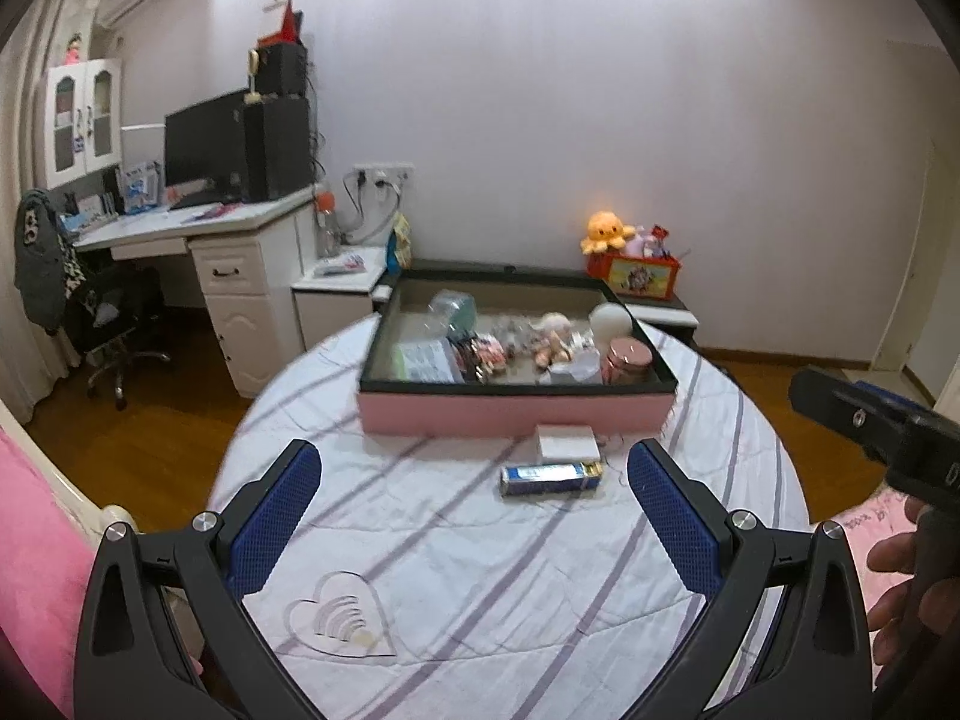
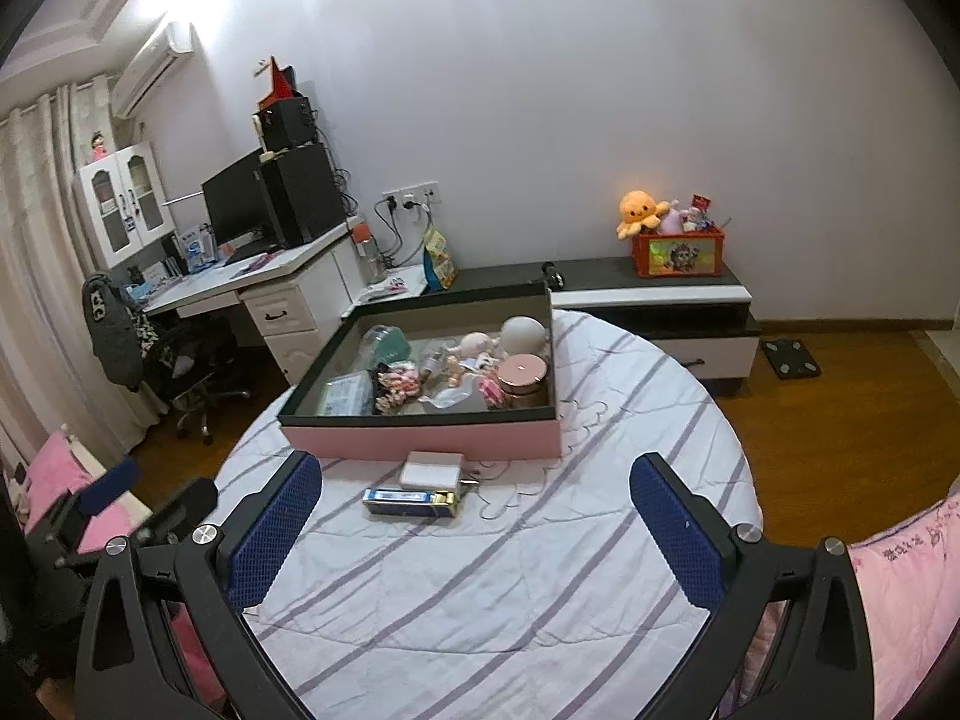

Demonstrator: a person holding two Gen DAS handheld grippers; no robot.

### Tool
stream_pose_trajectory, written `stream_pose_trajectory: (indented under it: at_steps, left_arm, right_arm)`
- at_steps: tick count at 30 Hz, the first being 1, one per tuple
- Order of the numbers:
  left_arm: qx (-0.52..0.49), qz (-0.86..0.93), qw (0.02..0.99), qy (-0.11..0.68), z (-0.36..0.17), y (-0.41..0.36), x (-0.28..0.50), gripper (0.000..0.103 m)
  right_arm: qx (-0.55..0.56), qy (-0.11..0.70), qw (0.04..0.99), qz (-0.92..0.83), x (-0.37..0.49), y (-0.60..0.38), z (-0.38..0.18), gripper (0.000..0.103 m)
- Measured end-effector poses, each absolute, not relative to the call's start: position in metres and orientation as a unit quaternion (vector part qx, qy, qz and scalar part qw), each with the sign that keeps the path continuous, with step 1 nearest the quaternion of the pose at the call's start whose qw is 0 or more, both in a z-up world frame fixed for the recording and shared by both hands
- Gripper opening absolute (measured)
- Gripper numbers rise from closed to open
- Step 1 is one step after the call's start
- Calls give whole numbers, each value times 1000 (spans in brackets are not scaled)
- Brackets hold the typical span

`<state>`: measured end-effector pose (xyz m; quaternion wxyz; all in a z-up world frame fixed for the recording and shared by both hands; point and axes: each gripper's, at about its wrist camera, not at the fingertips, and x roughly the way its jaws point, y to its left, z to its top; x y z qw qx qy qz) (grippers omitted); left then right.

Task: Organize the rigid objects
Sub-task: 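Withdraw both tools from the pink box back over the bed, then grasp the blue battery pack with the left tool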

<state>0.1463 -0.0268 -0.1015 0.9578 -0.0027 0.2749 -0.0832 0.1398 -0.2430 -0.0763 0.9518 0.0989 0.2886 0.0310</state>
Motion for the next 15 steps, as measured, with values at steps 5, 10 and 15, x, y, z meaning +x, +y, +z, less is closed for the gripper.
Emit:
stream_pose_trajectory:
  at_steps: [5, 10, 15]
  left_arm:
    - [0, -97, 947, 307, -127, -49, 169, 103]
    - [2, -101, 935, 339, -157, -70, 193, 103]
    - [3, -96, 924, 371, -183, -86, 221, 103]
  right_arm:
    - [102, 302, 948, 18, 150, -256, -86, 103]
    - [99, 329, 939, 9, 169, -266, -106, 103]
    - [102, 358, 928, 9, 195, -274, -135, 103]
